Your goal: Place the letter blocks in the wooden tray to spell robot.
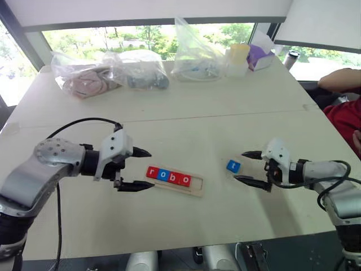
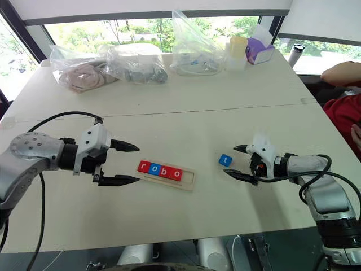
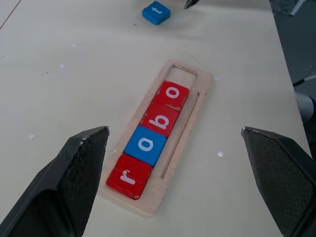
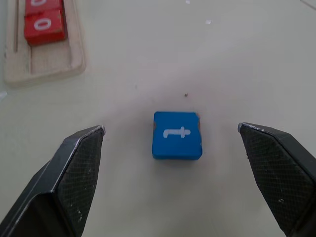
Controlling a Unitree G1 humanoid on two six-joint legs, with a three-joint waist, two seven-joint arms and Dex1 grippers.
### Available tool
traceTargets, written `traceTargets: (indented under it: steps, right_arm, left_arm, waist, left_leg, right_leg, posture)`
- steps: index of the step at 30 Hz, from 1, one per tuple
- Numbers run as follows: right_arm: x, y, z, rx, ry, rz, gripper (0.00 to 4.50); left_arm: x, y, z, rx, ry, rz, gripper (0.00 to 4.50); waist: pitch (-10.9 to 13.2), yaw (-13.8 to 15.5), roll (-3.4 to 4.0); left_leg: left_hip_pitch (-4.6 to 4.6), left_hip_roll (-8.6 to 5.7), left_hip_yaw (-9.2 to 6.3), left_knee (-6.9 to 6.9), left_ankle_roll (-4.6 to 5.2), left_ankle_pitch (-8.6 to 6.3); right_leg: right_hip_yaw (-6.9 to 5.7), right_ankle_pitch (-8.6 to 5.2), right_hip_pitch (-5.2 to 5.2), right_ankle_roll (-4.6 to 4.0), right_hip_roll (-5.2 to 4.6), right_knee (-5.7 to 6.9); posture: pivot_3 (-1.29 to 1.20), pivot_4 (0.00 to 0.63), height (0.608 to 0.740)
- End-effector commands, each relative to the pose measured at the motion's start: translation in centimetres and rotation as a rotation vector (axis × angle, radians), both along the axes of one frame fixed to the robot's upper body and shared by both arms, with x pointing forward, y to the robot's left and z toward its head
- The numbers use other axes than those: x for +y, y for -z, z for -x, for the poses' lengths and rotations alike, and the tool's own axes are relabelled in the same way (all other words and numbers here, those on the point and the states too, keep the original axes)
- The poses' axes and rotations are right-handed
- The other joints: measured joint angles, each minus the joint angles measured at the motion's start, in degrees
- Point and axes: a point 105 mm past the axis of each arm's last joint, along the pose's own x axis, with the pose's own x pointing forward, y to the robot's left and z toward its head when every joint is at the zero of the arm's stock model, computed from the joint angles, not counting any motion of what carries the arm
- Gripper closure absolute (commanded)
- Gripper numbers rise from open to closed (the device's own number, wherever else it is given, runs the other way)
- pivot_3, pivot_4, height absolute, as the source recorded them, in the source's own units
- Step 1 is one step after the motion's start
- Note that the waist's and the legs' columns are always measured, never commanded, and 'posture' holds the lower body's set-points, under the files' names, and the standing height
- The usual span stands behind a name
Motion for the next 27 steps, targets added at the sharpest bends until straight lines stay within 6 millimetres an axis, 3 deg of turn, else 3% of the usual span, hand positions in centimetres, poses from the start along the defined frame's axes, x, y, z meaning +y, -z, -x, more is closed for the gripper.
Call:
traceTargets:
  steps: [1, 4, 7, 11, 16, 19, 21, 27]
  right_arm:
    - [-0.2, 0.7, -1.5, -0.053, 0.015, 0.028, 0.04]
    - [-0.4, 1.4, -2.1, -0.064, 0.022, 0.041, 0.04]
    - [-0.4, 1.7, -2.4, -0.057, 0.033, 0.018, 1.24]
    - [0.0, 1.6, -2.3, -0.043, 0.027, -0.016, 3.26]
    - [2.0, -1.1, -2.1, -0.032, 0.006, -0.134, 3.36]
    - [5.3, -3.3, -0.8, -0.041, -0.121, -0.143, 3.36]
    - [7.3, -3.4, 0.3, -0.033, -0.205, -0.094, 3.36]
    - [10.2, -2.1, 2.2, -0.021, -0.348, 0.059, 3.36]
  left_arm:
    - [-0.4, -0.9, 0.1, -0.043, 0.002, 0.028, 0.0]
    - [-0.2, -0.6, -0.3, -0.044, -0.015, 0.018, 0.0]
    - [0.0, -0.4, -0.4, -0.039, -0.025, 0.018, 0.0]
    - [0.1, -0.2, -0.5, -0.034, -0.031, 0.019, 0.0]
    - [0.8, 0.3, -0.7, -0.008, -0.057, 0.002, 0.0]
    - [2.6, 2.1, -0.8, 0.021, -0.099, -0.089, 0.0]
    - [3.1, 2.4, -0.6, 0.036, -0.104, -0.099, 0.0]
    - [3.0, 2.0, -0.5, 0.028, -0.114, -0.061, 0.0]
  waist:
    - [0.0, -0.19, 0.0]
    - [0.01, -0.27, 0.01]
    - [0.01, -0.14, 0.01]
    - [0.01, -0.12, 0.01]
    - [0.03, -0.23, 0.05]
    - [0.07, -0.3, 0.11]
    - [0.07, -0.23, 0.12]
    - [0.06, 0.93, 0.1]
  left_leg:
    - [0.02, 0.0, 0.0, 0.02, 0.0, 0.0]
    - [0.04, -0.01, 0.03, 0.1, 0.0, 0.0]
    - [0.12, 0.0, 0.01, 0.11, 0.0, 0.0]
    - [0.15, 0.0, 0.0, 0.17, 0.0, 0.0]
    - [0.18, 0.0, 0.01, 0.2, 0.0, 0.0]
    - [0.18, 0.03, 0.0, 0.18, 0.0, 0.0]
    - [0.17, 0.06, -0.03, 0.15, 0.0, 0.0]
    - [0.02, 0.02, -0.03, 0.18, 0.0, 0.0]
  right_leg:
    - [0.0, 0.0, 0.03, 0.0, 0.0, 0.0]
    - [0.02, 0.06, 0.05, -0.01, 0.0, 0.02]
    - [0.02, 0.12, 0.13, -0.04, 0.02, 0.03]
    - [0.02, 0.13, 0.19, -0.04, 0.01, 0.04]
    - [0.03, 0.15, 0.22, -0.04, 0.01, 0.07]
    - [0.03, 0.15, 0.15, -0.04, 0.03, 0.13]
    - [0.02, 0.14, 0.09, -0.04, 0.07, 0.16]
    - [-0.05, 0.12, 0.07, -0.04, -0.06, 0.02]
  posture:
    - [0.0, 0.15, 0.74]
    - [0.0, 0.15, 0.74]
    - [0.0, 0.15, 0.74]
    - [0.0, 0.15, 0.74]
    - [0.0, 0.15, 0.74]
    - [0.0, 0.15, 0.74]
    - [0.0, 0.15, 0.74]
    - [0.0, 0.15, 0.74]
